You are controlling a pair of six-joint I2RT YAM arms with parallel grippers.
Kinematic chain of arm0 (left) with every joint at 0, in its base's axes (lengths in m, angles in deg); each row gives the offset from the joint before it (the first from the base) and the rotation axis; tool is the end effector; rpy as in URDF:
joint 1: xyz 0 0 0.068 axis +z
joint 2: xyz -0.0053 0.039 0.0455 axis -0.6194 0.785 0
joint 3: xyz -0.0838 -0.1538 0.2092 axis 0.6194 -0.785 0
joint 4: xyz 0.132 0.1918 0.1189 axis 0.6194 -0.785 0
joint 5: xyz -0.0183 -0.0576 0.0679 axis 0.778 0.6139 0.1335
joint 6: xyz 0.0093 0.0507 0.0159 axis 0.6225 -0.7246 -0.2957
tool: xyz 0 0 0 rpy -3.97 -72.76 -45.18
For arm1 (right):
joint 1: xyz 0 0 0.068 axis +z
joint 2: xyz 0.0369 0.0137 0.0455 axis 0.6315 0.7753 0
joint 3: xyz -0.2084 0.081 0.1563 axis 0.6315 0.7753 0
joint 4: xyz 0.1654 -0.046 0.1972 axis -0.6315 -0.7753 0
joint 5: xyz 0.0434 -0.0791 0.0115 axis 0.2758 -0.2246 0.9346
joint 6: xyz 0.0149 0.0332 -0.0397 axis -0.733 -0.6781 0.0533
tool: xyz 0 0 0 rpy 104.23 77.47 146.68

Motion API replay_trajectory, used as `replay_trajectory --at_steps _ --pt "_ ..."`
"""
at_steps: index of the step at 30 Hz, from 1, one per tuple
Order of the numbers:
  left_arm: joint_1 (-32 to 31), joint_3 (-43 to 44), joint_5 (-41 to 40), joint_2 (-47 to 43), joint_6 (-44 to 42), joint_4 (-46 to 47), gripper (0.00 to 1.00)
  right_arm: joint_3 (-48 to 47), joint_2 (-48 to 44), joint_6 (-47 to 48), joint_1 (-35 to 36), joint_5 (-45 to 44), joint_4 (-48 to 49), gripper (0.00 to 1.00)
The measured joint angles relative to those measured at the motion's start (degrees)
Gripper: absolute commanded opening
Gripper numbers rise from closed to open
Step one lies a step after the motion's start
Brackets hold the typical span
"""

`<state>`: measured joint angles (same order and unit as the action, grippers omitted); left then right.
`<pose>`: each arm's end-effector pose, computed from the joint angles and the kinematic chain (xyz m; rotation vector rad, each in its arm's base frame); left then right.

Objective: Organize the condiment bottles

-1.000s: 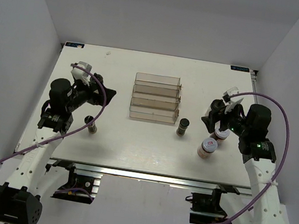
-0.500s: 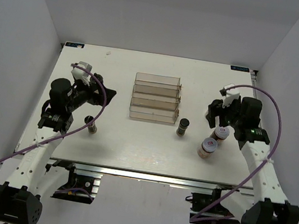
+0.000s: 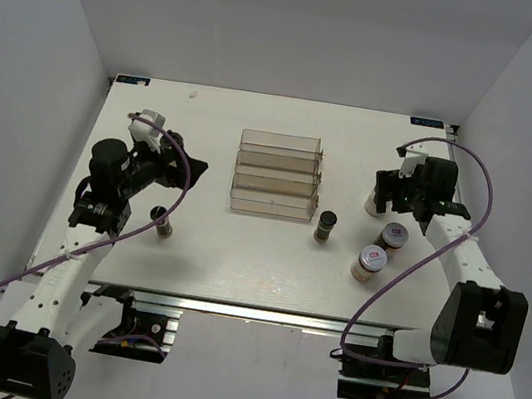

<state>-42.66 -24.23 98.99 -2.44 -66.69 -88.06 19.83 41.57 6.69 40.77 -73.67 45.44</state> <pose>0.2026 -0.0314 0.3212 0.1847 1.7963 -0.6394 0.3002 0.0132 0.2625 -0.3950 2.1707 0.0173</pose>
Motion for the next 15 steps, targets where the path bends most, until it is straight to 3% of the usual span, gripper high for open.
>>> replay_trajectory --at_steps 15 --pt "0.00 0.00 0.02 0.76 -0.02 -0.04 0.98 -8.98 13.55 -1.53 -0.85 3.15 1.46 0.88"
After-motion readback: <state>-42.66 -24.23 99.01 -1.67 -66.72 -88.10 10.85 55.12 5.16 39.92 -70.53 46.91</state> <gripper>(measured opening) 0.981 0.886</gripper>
